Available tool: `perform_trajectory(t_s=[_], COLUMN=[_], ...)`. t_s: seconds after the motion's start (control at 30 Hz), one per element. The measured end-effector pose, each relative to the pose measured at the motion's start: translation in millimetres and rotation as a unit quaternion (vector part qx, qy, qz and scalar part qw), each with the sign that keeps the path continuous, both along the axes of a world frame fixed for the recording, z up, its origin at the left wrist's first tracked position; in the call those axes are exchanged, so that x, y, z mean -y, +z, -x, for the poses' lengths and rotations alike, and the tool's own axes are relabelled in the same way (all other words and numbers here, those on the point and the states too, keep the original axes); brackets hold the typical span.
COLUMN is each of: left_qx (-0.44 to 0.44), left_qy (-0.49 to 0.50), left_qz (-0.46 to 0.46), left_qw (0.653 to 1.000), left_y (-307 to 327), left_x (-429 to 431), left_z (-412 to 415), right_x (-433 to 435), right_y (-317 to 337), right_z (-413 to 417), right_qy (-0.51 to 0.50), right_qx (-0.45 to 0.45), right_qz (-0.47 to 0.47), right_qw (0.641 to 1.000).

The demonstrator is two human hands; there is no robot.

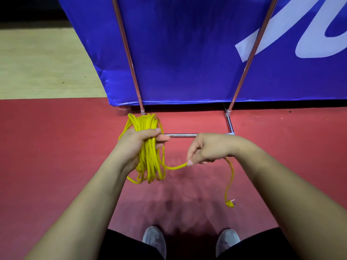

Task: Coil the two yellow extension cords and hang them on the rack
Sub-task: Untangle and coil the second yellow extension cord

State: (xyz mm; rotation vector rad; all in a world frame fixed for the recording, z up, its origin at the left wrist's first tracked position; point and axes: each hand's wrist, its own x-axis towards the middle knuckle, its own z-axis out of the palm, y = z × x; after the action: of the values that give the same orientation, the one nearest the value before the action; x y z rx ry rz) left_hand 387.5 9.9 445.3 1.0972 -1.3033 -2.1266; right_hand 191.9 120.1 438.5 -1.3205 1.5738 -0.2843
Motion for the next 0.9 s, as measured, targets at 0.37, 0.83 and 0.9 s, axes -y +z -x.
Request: perform_trajectory(t_s=[0.37,0.83,0.9], left_qx=[-0.102,-0.044,-0.036], left_qy=[-0.146,-0.132,-0.147], left_qz=[-0.095,-0.097,-0.104], left_qw=[0.979,0.986,0.983], left_y=[15.0,13.7,12.8], left_x=[-11.7,-6.0,-9.7], left_z=[-6.4,-11.9,-10.0], right_x=[-1.7,5.3,8.8], right_y=[-12.1,1.1,11.1], right_z=[40.6,18.5,3.6], right_qy=[-0.153,-0.188,-0.147], right_qx=[0.051,0.009,0.005], right_qz=[0.183,0.29,0.296], right_qw=[0.97,0.938,0.944])
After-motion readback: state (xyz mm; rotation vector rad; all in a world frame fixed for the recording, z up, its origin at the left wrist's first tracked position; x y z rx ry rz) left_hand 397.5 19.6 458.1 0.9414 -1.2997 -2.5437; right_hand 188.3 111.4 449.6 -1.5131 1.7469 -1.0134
